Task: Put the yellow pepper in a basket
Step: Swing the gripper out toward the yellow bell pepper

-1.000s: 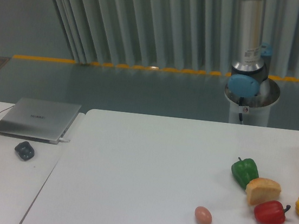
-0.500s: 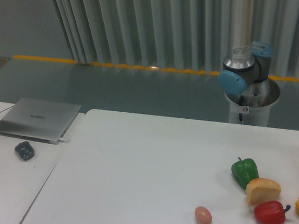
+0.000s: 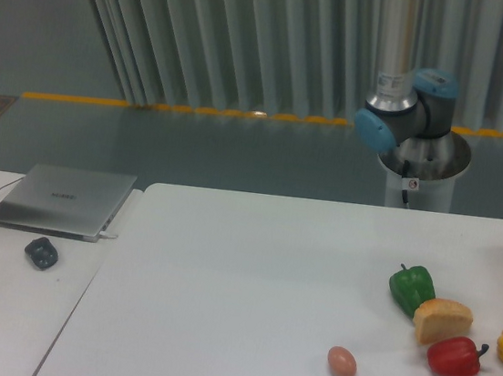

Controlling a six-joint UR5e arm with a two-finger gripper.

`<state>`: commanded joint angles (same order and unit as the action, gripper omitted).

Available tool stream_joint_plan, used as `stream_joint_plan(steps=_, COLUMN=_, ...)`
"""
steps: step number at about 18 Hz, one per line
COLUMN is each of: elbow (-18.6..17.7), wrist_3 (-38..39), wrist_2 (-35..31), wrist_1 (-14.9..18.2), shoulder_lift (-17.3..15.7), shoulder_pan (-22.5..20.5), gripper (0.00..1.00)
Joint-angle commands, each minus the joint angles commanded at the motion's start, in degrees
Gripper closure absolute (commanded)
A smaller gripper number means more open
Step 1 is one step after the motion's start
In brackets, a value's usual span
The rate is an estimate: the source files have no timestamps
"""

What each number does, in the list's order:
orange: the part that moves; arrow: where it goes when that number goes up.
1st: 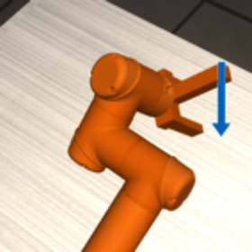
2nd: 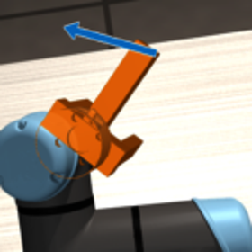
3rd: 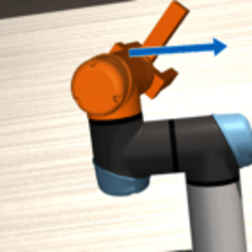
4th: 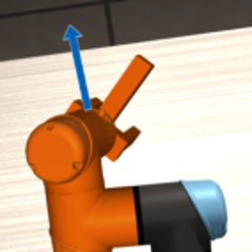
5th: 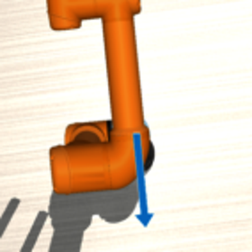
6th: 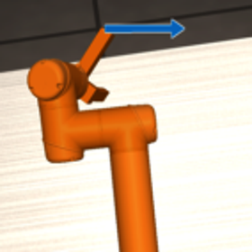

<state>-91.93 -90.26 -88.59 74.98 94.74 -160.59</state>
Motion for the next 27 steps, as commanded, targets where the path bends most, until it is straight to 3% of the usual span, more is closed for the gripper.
stream_joint_plan(steps=7, elbow=1.0, wrist_3=5.8, wrist_2=0.0, wrist_1=-4.2, shoulder_lift=4.1, shoulder_pan=8.2, gripper=0.0)
stream_joint_plan(steps=11, elbow=2.9, wrist_3=8.9, wrist_2=-0.4, wrist_1=-4.1, shoulder_lift=4.9, shoulder_pan=10.8, gripper=0.0)
stream_joint_plan(steps=17, elbow=2.4, wrist_3=8.7, wrist_2=-0.7, wrist_1=-4.2, shoulder_lift=3.4, shoulder_pan=11.4, gripper=0.0)
stream_joint_plan(steps=27, elbow=5.0, wrist_3=9.6, wrist_2=-3.3, wrist_1=-3.9, shoulder_lift=-1.1, shoulder_pan=14.4, gripper=0.0)
